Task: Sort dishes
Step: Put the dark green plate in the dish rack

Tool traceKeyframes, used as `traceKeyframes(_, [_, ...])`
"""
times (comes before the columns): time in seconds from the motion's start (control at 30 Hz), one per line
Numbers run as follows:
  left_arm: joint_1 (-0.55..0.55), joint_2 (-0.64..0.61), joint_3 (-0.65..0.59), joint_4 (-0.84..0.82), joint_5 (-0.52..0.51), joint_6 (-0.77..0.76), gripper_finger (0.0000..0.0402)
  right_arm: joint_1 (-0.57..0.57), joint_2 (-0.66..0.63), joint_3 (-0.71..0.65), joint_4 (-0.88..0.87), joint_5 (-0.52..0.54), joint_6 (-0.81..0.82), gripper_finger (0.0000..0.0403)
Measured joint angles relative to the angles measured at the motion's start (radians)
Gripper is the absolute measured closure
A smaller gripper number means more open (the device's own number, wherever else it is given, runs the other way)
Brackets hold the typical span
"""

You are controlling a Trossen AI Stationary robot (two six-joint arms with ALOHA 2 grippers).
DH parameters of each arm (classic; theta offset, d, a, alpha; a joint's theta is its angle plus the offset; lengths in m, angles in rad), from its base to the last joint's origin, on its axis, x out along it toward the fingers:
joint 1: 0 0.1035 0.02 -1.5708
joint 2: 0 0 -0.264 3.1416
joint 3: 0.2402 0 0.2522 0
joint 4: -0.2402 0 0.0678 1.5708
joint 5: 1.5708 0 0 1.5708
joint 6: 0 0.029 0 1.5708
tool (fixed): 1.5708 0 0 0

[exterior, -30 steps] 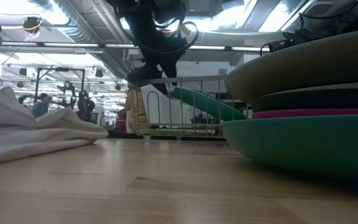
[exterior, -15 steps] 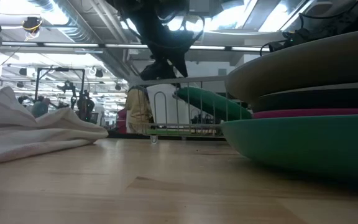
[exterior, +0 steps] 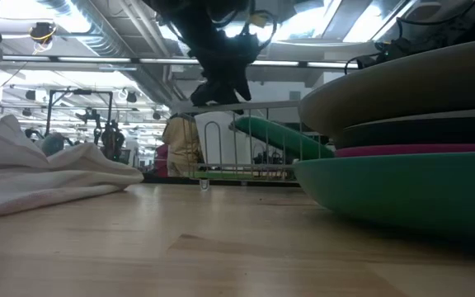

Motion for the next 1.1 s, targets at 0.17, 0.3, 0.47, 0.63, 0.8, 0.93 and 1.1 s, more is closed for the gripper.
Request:
traceKeyframes(0.17, [-0.024, -0.024, 0.0, -0.033, -0.105, -0.35, 0.019, 0.0, 0.0, 0.0, 0.0, 0.0, -0.001, 0.0314])
traceKeyframes(0.3, [-0.037, -0.061, 0.0, -0.071, -0.103, -0.663, 0.019, 0.0, 0.0, 0.0, 0.001, 0.0, -0.001, 0.0314])
traceKeyframes(0.47, [-0.029, -0.108, 0.0, -0.113, 0.094, -1.174, 0.019, 0.0, 0.0, 0.0, 0.001, 0.002, -0.001, 0.0314])
traceKeyframes(0.63, [0.002, -0.111, 0.0, -0.12, 0.257, -1.529, 0.019, 0.0, 0.0, 0.0, 0.001, 0.002, -0.001, 0.0314])
traceKeyframes(0.8, [0.047, -0.089, 0.0, -0.15, 0.317, -1.751, 0.019, 0.0, 0.0, 0.0, 0.001, 0.002, -0.001, 0.0314])
traceKeyframes(0.93, [0.081, -0.088, 0.0, -0.166, 0.348, -1.86, 0.019, 0.0, 0.0, 0.0, 0.001, 0.002, -0.001, 0.0314])
traceKeyframes(1.1, [0.104, -0.085, 0.0, -0.173, 0.368, -1.94, 0.019, 0.0, 0.0, 0.0, 0.001, 0.003, -0.001, 0.0314])
